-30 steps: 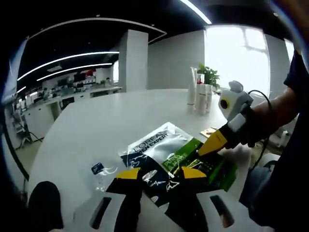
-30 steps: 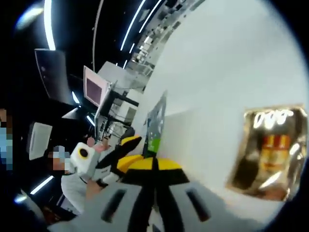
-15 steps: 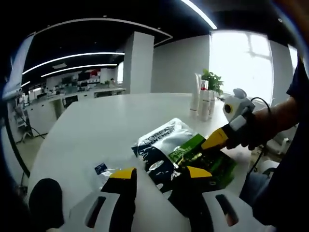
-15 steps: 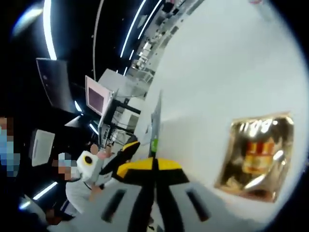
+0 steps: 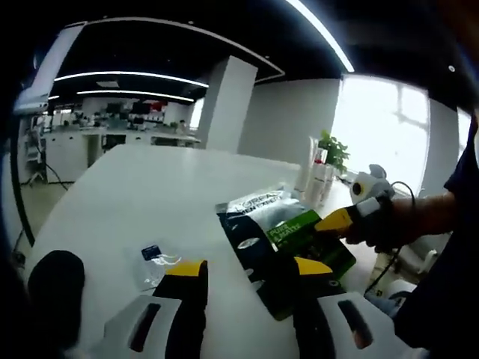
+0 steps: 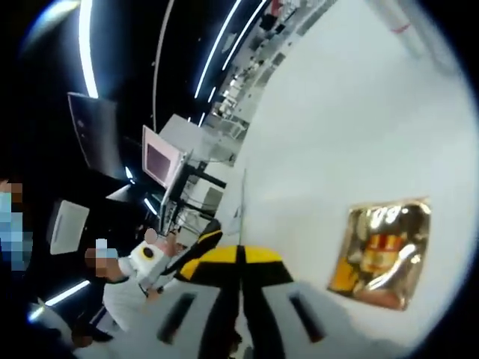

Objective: Arrange the skincare products in the storage area until every visible bottle or jar stands upright without overlapping.

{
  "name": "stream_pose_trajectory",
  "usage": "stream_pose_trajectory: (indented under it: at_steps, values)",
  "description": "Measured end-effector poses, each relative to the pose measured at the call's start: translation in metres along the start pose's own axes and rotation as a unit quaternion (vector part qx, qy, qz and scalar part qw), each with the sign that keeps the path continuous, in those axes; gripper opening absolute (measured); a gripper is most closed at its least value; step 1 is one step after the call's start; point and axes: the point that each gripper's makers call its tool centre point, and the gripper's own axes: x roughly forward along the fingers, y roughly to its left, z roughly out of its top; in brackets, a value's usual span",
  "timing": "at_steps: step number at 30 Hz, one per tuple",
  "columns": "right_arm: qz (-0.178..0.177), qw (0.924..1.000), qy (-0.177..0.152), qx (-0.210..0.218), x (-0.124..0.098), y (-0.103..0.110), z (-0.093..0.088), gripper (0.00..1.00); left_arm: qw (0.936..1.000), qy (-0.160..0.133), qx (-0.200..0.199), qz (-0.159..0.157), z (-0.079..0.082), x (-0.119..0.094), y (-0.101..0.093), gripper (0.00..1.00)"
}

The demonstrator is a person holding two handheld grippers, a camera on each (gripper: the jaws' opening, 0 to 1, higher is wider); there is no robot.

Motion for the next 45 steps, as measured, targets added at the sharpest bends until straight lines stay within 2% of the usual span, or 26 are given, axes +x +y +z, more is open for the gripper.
stream_pose_trajectory:
  at_steps: [13,16,24,27,30,36,41,45]
  values:
    - [0.027,0.999,-0.034,0.009,-0.014,0.016,0.018,0.0,0.9972,-0.023,-0.061,-0.035,0.008,0.001,-0.01,0.51]
    - [0.036,0.9987,-0.035,0.009,-0.019,0.024,0.019,0.0,0.9942,-0.035,-0.087,-0.053,0.012,0.003,-0.017,0.57]
    - [0.064,0.9973,-0.036,0.011,-0.025,0.045,0.022,0.0,0.988,-0.052,-0.119,-0.084,0.019,0.005,-0.029,0.69]
    - [0.073,0.9967,-0.034,0.011,-0.027,0.052,0.023,0.0,0.9794,-0.076,-0.147,-0.117,0.031,0.004,-0.041,0.72]
    - [0.081,0.9962,-0.032,0.006,-0.029,0.057,0.023,0.0,0.97,-0.095,-0.181,-0.132,0.039,0.001,-0.043,0.72]
    - [0.098,0.9949,-0.024,0.005,-0.031,0.064,0.024,0.0,0.954,-0.093,-0.234,-0.163,0.039,0.002,-0.05,0.7]
    - [0.109,0.9937,-0.023,0.005,-0.033,0.067,0.023,0.0,0.9474,-0.09,-0.247,-0.183,0.038,0.003,-0.059,0.61]
    - [0.127,0.9917,-0.014,0.006,-0.035,0.073,0.02,0.0,0.9364,-0.089,-0.27,-0.206,0.041,0.003,-0.067,0.6]
